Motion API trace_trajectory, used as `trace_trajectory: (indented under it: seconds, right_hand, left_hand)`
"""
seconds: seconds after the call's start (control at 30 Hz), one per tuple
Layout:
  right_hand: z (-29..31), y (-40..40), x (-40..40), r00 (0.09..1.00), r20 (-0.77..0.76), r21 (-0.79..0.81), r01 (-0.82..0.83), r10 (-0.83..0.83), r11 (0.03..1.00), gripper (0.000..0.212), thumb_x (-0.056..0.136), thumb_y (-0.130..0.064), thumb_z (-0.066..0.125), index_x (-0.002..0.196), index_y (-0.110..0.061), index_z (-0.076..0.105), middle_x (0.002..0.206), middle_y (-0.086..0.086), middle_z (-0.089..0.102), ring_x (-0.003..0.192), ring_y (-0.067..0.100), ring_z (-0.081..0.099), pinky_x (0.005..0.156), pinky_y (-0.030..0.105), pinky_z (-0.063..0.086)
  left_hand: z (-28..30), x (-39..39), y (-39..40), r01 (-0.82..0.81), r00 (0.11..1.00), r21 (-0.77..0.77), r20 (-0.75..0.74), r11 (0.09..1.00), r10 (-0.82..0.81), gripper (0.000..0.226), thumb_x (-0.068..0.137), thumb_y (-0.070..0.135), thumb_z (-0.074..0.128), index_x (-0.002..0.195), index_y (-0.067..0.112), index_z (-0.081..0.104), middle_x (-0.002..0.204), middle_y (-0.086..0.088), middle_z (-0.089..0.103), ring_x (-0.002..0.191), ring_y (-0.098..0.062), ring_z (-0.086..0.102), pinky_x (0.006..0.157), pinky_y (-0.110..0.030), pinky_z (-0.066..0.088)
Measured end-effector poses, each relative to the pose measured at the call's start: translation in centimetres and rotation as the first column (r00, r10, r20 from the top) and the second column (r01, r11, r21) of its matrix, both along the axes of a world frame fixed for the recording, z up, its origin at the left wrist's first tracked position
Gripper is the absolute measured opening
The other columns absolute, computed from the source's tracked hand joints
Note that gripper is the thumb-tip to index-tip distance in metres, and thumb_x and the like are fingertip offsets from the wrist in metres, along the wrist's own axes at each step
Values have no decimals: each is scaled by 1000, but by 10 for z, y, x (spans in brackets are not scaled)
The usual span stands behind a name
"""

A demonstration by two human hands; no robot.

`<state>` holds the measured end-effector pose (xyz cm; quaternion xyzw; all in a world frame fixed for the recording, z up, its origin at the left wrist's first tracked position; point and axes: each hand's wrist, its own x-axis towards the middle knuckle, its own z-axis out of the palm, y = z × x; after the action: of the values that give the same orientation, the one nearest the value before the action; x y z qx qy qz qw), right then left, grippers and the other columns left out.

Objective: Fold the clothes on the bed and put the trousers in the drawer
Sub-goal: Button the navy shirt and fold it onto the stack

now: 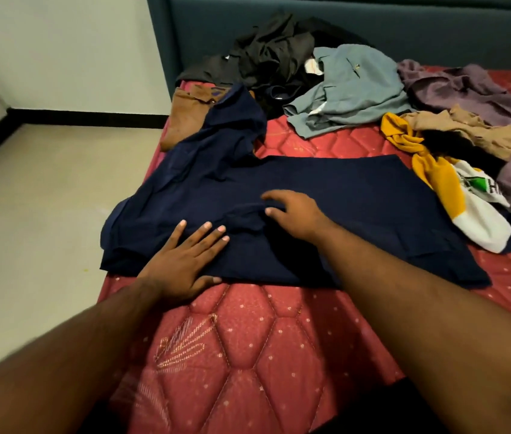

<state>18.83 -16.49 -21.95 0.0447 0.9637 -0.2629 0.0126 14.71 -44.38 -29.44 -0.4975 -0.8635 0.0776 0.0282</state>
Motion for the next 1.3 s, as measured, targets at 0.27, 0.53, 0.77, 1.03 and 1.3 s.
trace_trajectory:
  seconds: [0.27,0.53,0.77,1.03,1.3]
  right_hand:
    - [-28,-10,-89,971,215,-205,153,-108,967,10,83,-12,71,75,-18,71,69,-9,64,65,3,57,74,25,47]
    - [-55,14,-55,992,-28,-2,120,-120,993,31,89,-54,54,98,-25,62,99,-1,61,94,18,58,88,39,48]
    - [-40,129,57,927,46,343,335,-371,878,50,90,-61,47,127,-29,55,129,8,56,121,33,50,97,51,36]
    - [-26,209,157,499,118,71,858,-859,508,50,78,-37,76,111,-2,63,117,27,62,108,41,59,89,42,47]
    - [-41,220,153,417,194,58,899,-888,434,80,59,-53,82,120,-9,55,126,18,59,116,37,56,95,44,48]
  left_hand:
    - [-19,0,-3,-56,998,80,32,995,54,68,95,72,13,154,39,17,162,7,17,149,-25,12,107,-76,8]
    - [-23,-3,-3,-109,987,75,126,991,99,69,90,78,9,152,49,3,163,11,7,151,-27,5,105,-78,8]
    - [2,-1,2,-207,958,74,217,976,186,78,79,86,4,149,54,-1,160,20,-10,149,-18,-16,105,-74,-15]
    - [26,6,55,154,981,141,99,978,-168,71,91,72,28,146,29,41,155,3,36,146,-16,21,117,-57,9]
    - [13,17,103,107,963,-28,251,994,-97,92,75,84,-12,152,38,5,160,11,0,147,-13,-9,117,-38,-8]
